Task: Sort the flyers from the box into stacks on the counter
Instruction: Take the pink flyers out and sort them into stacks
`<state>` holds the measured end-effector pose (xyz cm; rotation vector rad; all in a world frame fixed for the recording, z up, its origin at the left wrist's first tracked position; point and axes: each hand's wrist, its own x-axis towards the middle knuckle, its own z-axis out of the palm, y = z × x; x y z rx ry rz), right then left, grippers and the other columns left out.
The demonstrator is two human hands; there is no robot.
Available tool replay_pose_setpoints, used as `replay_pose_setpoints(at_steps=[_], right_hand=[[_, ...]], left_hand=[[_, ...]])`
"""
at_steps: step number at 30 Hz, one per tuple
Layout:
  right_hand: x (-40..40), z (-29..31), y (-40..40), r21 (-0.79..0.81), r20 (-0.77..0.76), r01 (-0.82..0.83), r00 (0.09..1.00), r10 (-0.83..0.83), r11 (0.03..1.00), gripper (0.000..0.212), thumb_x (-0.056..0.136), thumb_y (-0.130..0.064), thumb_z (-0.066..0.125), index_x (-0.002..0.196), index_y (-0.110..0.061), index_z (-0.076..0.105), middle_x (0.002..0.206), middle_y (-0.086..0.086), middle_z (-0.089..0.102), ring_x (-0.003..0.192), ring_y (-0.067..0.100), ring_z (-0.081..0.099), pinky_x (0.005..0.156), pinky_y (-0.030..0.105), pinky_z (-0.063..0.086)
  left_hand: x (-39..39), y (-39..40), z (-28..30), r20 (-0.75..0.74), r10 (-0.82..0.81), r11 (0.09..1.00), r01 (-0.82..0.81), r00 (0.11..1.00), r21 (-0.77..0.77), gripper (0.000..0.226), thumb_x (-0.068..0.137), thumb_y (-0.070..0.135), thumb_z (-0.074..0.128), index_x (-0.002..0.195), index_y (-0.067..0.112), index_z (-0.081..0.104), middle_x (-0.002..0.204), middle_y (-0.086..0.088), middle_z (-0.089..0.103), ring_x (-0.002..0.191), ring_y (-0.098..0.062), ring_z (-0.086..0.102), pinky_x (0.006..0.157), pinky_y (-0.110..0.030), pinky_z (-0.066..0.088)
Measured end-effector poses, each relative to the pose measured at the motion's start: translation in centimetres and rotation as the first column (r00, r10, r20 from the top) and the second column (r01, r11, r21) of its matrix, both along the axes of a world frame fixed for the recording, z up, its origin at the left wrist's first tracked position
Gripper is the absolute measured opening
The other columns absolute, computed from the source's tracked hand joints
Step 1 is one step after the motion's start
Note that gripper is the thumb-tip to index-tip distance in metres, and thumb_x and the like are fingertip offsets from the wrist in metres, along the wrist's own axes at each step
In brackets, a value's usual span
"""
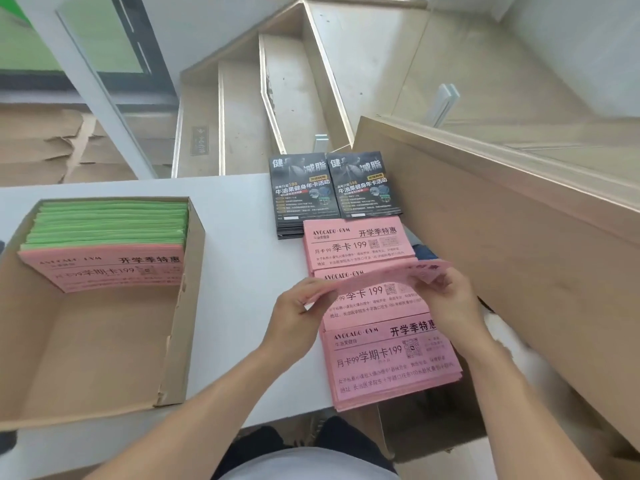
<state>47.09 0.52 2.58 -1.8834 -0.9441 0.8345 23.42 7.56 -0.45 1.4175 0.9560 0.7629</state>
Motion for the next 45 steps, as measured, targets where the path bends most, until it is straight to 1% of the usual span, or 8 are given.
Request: replay_pose_setpoints(at_steps=[8, 14, 21, 25, 29, 35, 41, 45], right_hand=[[1.4, -2.4, 6.9, -0.097, 0.124, 0.096, 0.989, -0.084, 0.991, 0.018, 0.098, -0.027, 0.063, 0.114, -0.031, 0.057, 0.108, -0.011, 0.07, 0.091, 0.007, 0.071, 0.077, 0.036, 0.06], [2.1, -3.2, 10.0, -0.142, 0.261, 0.12, 0.962, -0.08, 0.983, 0.019, 0.099, -0.023, 0.06, 0.116, -0.03, 0.055, 0.107, -0.014, 0.067, 0.089, 0.006, 0.066, 0.064, 0.026, 0.049], [2.4, -4.7, 9.7, -0.236, 0.55, 0.084, 0.833, 0.062, 0.968, 0.055, 0.093, -0.018, 0.059, 0.146, -0.02, 0.044, 0.13, 0.004, 0.055, 0.121, 0.024, 0.047, 0.108, 0.039, 0.034], [2.1, -5.1, 9.5, -0.291, 0.406, 0.049, 0.911, 0.077, 0.956, 0.047, 0.095, -0.013, 0.052, 0.142, -0.017, 0.045, 0.141, 0.004, 0.047, 0.13, 0.021, 0.044, 0.112, 0.037, 0.034], [1.9, -4.8, 9.7, -0.369, 0.363, 0.004, 0.921, 0.14, 0.929, 0.045, 0.095, -0.011, 0.047, 0.141, -0.015, 0.046, 0.144, 0.006, 0.045, 0.134, 0.023, 0.042, 0.114, 0.04, 0.033], [1.9, -4.0, 9.7, -0.407, 0.367, -0.022, 0.911, 0.186, 0.913, 0.049, 0.096, -0.011, 0.048, 0.145, -0.014, 0.043, 0.149, 0.007, 0.043, 0.138, 0.024, 0.038, 0.117, 0.041, 0.03], [-1.2, -2.0, 9.7, -0.239, 0.503, -0.058, 0.846, 0.175, 0.969, 0.047, 0.096, -0.013, 0.054, 0.142, -0.021, 0.048, 0.151, -0.001, 0.039, 0.14, 0.018, 0.033, 0.116, 0.039, 0.032], [-7.8, 0.2, 11.5, -0.032, 0.488, -0.248, 0.841, 0.232, 0.968, 0.037, 0.099, -0.018, 0.059, 0.136, -0.022, 0.056, 0.141, -0.005, 0.05, 0.135, 0.014, 0.043, 0.111, 0.033, 0.036]], left_hand=[[3.4, 7.2, -1.6, -0.24, 0.233, 0.953, -0.27, 0.943, -0.139, 0.011, 0.095, 0.02, 0.068, 0.102, 0.029, 0.067, 0.099, 0.01, 0.073, 0.095, -0.013, 0.071, 0.09, -0.041, 0.059], [4.8, 10.5, -2.7, -0.339, 0.3, 0.934, -0.347, 0.892, -0.087, 0.027, 0.085, 0.028, 0.08, 0.105, 0.026, 0.063, 0.096, 0.007, 0.072, 0.085, -0.013, 0.072, 0.082, -0.044, 0.061], [4.8, 8.9, -2.9, -0.402, 0.364, 0.919, -0.394, 0.84, 0.009, 0.061, 0.086, 0.03, 0.079, 0.139, 0.028, 0.048, 0.126, 0.011, 0.063, 0.093, -0.007, 0.067, 0.093, -0.039, 0.054], [4.9, 7.0, -3.1, -0.405, 0.218, 0.946, -0.294, 0.888, -0.135, 0.066, 0.089, 0.029, 0.075, 0.146, 0.028, 0.042, 0.145, 0.007, 0.052, 0.128, -0.016, 0.056, 0.107, -0.044, 0.047], [5.9, 6.4, -2.4, -0.32, 0.128, 0.932, -0.224, 0.939, -0.285, 0.043, 0.092, 0.021, 0.069, 0.128, 0.034, 0.05, 0.119, 0.016, 0.067, 0.108, -0.011, 0.065, 0.093, -0.033, 0.05], [6.4, 6.7, -1.9, -0.285, 0.122, 0.92, -0.216, 0.951, -0.327, 0.044, 0.092, 0.02, 0.07, 0.129, 0.031, 0.048, 0.12, 0.013, 0.067, 0.099, -0.003, 0.063, 0.074, -0.023, 0.044], [3.7, 5.9, -0.1, -0.325, 0.149, 0.939, -0.237, 0.934, -0.251, 0.087, 0.093, 0.026, 0.071, 0.161, 0.026, 0.017, 0.162, 0.008, 0.031, 0.147, -0.014, 0.035, 0.115, -0.032, 0.032], [-0.9, 4.5, 2.5, -0.137, 0.333, 0.94, -0.339, 0.933, -0.024, 0.07, 0.093, 0.015, 0.07, 0.153, 0.029, 0.038, 0.154, 0.009, 0.045, 0.143, -0.004, 0.04, 0.117, -0.023, 0.031]])
